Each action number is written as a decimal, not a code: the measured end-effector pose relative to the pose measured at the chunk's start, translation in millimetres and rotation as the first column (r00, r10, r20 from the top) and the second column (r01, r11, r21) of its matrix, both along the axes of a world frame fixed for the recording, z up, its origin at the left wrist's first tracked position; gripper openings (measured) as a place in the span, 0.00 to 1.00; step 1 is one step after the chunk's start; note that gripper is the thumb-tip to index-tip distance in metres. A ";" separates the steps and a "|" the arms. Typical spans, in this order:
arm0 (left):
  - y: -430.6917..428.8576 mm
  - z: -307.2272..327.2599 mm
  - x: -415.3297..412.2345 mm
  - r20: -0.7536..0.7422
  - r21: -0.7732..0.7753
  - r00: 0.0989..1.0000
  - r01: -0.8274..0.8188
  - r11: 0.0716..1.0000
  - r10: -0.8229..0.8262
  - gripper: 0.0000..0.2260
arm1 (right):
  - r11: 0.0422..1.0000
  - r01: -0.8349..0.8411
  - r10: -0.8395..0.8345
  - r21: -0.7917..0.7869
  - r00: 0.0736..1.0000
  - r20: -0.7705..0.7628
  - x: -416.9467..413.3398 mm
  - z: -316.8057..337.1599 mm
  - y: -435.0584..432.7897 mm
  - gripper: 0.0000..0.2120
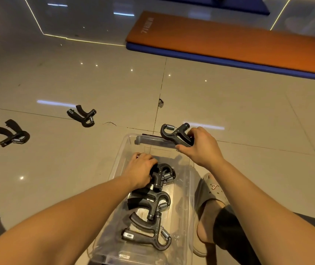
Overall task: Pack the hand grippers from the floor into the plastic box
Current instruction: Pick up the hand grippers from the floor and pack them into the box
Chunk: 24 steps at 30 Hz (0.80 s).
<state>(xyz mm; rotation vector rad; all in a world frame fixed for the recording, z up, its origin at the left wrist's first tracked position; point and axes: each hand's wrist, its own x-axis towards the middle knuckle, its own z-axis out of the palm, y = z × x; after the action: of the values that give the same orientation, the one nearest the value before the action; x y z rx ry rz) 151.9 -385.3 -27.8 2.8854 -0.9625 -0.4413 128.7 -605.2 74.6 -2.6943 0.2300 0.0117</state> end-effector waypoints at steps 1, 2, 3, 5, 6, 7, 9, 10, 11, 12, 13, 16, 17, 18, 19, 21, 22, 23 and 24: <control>0.2 -1.1 -2.0 0.054 0.044 0.998 0.034 0.998 -0.037 0.27 | 1.000 0.001 -0.001 -0.001 1.000 -0.005 -0.6 0.1 0.1 0.23; 0.4 -2.4 -3.4 0.095 0.068 0.994 0.055 0.996 -0.061 0.27 | 1.000 -0.001 0.001 -0.003 1.000 -0.008 -1.1 0.2 0.0 0.23; 0.4 -3.1 -3.7 0.117 0.071 0.991 0.060 0.996 -0.068 0.27 | 1.000 -0.003 0.003 -0.006 1.000 -0.010 -1.5 0.4 0.1 0.23; -0.5 -3.3 -2.2 0.107 0.046 0.993 0.045 0.998 -0.050 0.27 | 1.000 -0.006 0.005 -0.009 1.000 -0.010 -2.3 0.4 0.0 0.23; -1.1 -3.3 -0.9 0.089 0.028 0.995 0.033 0.999 -0.035 0.27 | 1.000 -0.006 0.006 -0.009 1.000 -0.008 -2.7 0.3 -0.3 0.23; -1.4 -3.5 0.3 0.065 0.009 0.998 0.016 1.000 -0.016 0.27 | 1.000 -0.005 0.005 -0.008 1.000 -0.007 -2.9 0.2 -0.4 0.23; -1.2 -4.5 1.1 0.007 -0.029 1.000 -0.025 0.999 0.025 0.27 | 1.000 0.000 0.000 -0.002 1.000 -0.008 -3.2 -0.4 -0.9 0.23; -1.1 -5.5 1.0 -0.014 -0.046 0.999 -0.039 0.998 0.038 0.27 | 1.000 0.003 -0.003 0.001 1.000 -0.007 -3.3 -0.7 -1.3 0.23; -1.2 -6.6 0.8 -0.028 -0.061 0.998 -0.049 0.997 0.047 0.28 | 1.000 0.004 -0.004 0.002 1.000 -0.005 -3.4 -1.1 -1.7 0.23; -1.4 -7.5 0.8 -0.043 -0.073 0.998 -0.059 0.996 0.056 0.28 | 1.000 0.004 -0.004 0.001 1.000 -0.003 -3.4 -1.5 -2.1 0.24; -1.9 -8.1 1.2 -0.058 -0.084 0.996 -0.070 0.994 0.065 0.28 | 1.000 0.004 -0.004 0.000 1.000 -0.003 -3.4 -1.7 -2.4 0.24; -3.2 -10.3 2.5 -0.083 -0.086 0.993 -0.088 0.992 0.080 0.28 | 1.000 0.002 -0.002 -0.001 1.000 -0.002 -3.1 -1.8 -3.0 0.24; -3.4 -10.9 2.6 -0.085 -0.082 0.993 -0.089 0.993 0.082 0.28 | 1.000 0.000 0.000 -0.002 1.000 -0.002 -2.9 -1.9 -2.9 0.24; -3.6 -10.9 2.7 -0.088 -0.081 0.993 -0.089 0.993 0.082 0.29 | 1.000 -0.002 0.002 -0.003 1.000 -0.003 -3.0 -2.0 -2.8 0.24; -3.8 -10.0 2.8 -0.091 -0.077 0.993 -0.086 0.993 0.079 0.29 | 1.000 -0.003 0.003 -0.005 1.000 -0.005 -3.2 -1.8 -2.5 0.23; -3.9 -5.2 2.1 -0.092 -0.060 0.993 -0.073 0.996 0.067 0.29 | 1.000 -0.009 0.009 -0.014 1.000 -0.006 -4.4 -1.0 -1.4 0.23; -3.4 -2.0 1.8 -0.089 -0.056 0.994 -0.067 0.996 0.062 0.30 | 1.000 -0.011 0.011 -0.021 1.000 -0.005 -5.5 -0.3 -0.8 0.22; -2.3 1.7 1.5 -0.088 -0.067 0.994 -0.071 0.995 0.065 0.30 | 1.000 -0.011 0.011 -0.027 1.000 -0.003 -7.2 0.6 0.0 0.22; -0.6 5.9 0.7 -0.090 -0.094 0.993 -0.088 0.992 0.080 0.29 | 0.999 -0.013 0.013 -0.032 1.000 -0.003 -9.5 1.9 1.0 0.22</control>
<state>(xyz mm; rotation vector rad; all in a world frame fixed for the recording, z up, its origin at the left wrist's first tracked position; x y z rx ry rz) 152.5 -385.9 -21.9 2.7818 -0.8224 -0.4928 119.2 -604.2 76.4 -2.7283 0.2152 0.0155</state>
